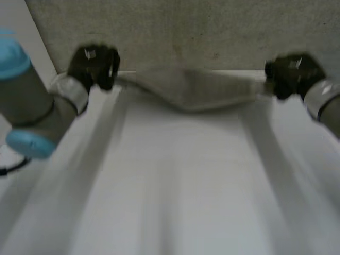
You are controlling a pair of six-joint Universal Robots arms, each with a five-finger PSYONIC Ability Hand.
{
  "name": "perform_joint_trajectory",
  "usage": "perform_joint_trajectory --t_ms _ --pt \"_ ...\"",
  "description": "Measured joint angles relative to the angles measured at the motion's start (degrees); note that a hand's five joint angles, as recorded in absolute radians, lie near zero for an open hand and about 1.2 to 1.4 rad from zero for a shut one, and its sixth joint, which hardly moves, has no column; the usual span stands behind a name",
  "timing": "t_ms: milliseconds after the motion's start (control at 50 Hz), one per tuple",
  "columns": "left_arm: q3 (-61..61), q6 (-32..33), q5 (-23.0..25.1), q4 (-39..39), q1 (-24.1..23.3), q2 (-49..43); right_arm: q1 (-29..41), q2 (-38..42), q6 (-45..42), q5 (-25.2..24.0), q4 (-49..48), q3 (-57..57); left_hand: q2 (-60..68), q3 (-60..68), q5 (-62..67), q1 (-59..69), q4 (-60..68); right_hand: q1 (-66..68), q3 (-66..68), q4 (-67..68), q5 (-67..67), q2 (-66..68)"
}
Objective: Fold the towel.
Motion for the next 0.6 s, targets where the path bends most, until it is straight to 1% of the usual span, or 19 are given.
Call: perform_joint_trajectory --t_ms 60,120,180,220,320,400,540,600 --pt "-11.02 0.77 2.13 7.25 0.32 0.98 -1.46 0.3 -3.22 -0.86 -0.05 6.6 0.0 0.01 -0.04 0.0 0.0 -0.02 0.0 0.0 0.0 0.0" --pt "-19.44 2.5 3.42 14.08 0.29 1.26 -3.32 0.73 -5.49 -1.35 -0.42 11.88 0.0 0.02 -0.04 0.0 0.0 -0.02 0.0 0.0 0.0 0.0" --pt "-25.09 4.93 4.11 18.22 0.39 1.31 -5.04 1.04 -6.56 -1.59 -0.65 15.39 0.0 0.02 -0.05 0.0 0.0 -0.03 0.0 0.0 0.0 0.0" --pt "-27.52 6.54 4.3 19.47 0.72 1.45 -6.03 1.0 -6.9 -1.66 -0.61 16.97 0.0 0.03 -0.05 0.0 0.0 -0.02 0.0 0.0 0.0 0.0" --pt "-32.16 9.77 4.42 19.66 2.79 4.23 -8.39 -1.14 -8.03 -1.64 0.74 19.7 0.0 0.04 -0.04 0.0 0.0 0.0 0.0 0.0 0.0 0.0" --pt "-35.5 10.73 4.65 18.05 5.71 9.16 -10.56 -5.03 -10.19 -1.62 3.9 21.07 0.0 0.04 -0.05 0.0 0.0 0.0 0.0 0.0 0.0 0.0" --pt "-40.66 9.37 7.16 13.0 9.9 21.43 -13.56 -12.91 -14.93 -2.92 13.62 21.27 0.0 0.04 -0.04 0.0 0.0 0.0 0.0 0.0 0.0 0.0" --pt "-42.63 7.08 8.72 10.53 11.6 28.06 -14.55 -16.9 -16.02 -4.98 19.08 20.17 0.0 0.05 -0.04 0.0 0.0 0.0 0.0 0.0 0.0 0.0"
